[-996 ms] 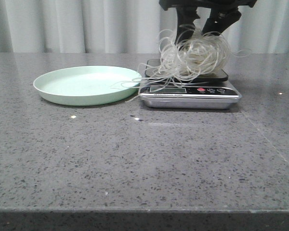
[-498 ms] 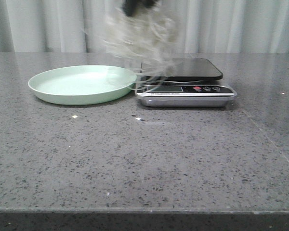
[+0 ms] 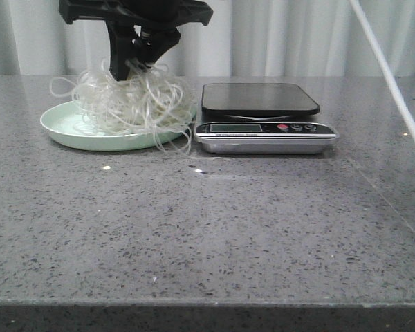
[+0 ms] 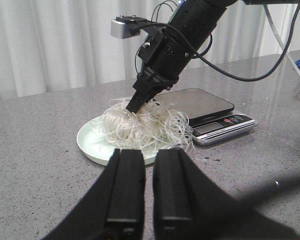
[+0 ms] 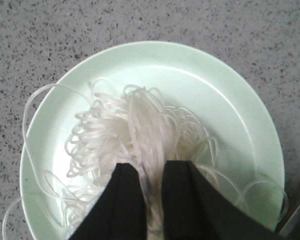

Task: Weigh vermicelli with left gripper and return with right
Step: 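Lift the vermicelli with the right gripper and carry it onto the green plate, then open the right gripper and raise it away from the plate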

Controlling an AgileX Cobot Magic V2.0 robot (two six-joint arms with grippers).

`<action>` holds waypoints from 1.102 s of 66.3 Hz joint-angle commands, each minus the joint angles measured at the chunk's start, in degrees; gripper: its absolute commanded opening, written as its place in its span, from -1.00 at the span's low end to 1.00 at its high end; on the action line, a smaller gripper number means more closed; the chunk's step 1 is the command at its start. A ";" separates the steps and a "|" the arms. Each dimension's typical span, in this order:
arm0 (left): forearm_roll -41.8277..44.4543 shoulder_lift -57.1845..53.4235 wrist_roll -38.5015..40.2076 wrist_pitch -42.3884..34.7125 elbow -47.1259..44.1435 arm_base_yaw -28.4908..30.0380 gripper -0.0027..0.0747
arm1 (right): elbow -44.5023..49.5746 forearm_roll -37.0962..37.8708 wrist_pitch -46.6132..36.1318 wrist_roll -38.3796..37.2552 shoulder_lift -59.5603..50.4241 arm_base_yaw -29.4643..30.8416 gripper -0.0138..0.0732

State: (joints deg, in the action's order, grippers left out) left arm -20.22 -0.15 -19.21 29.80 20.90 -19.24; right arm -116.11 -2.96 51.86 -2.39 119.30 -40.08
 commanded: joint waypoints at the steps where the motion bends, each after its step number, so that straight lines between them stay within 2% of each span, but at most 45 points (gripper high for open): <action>1: -1.21 0.63 -0.12 -4.32 1.37 0.20 -0.51 | -1.89 0.32 -2.28 0.41 -2.78 0.12 0.18; 2: -1.21 0.63 -0.12 -4.32 1.37 0.20 -0.51 | -2.05 0.54 -2.07 0.41 -2.93 0.12 0.32; 6: -1.21 0.63 -0.12 -4.32 1.37 0.20 -0.51 | -3.41 1.83 -0.70 0.41 -3.77 0.37 0.61; 10: -1.21 0.63 -0.12 -4.32 1.37 0.20 -0.51 | -4.45 2.96 0.90 0.41 -4.82 0.67 0.74; 25: -1.21 0.63 -0.12 -4.32 1.37 0.20 -0.51 | -4.09 2.96 5.02 0.41 -9.79 4.16 0.71; 35: -1.21 0.63 -0.12 -4.32 1.37 0.20 -0.51 | 0.37 2.96 3.44 0.41 -14.93 6.73 0.71; 43: -1.21 0.63 -0.12 -4.32 1.37 0.20 -0.51 | 9.82 2.96 -2.26 0.41 -23.52 8.78 0.71; 56: -1.21 0.63 -0.12 -4.32 1.37 0.20 -0.51 | 32.86 2.13 -14.94 0.41 -40.45 12.30 0.71; 73: -1.21 0.63 -0.12 -4.40 1.37 0.20 -0.51 | 58.43 2.17 -25.71 0.41 -64.14 13.51 0.71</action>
State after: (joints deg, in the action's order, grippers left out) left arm -20.22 -0.15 -19.21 29.80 20.90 -19.24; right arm -63.67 -0.66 34.13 -2.39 64.41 -26.96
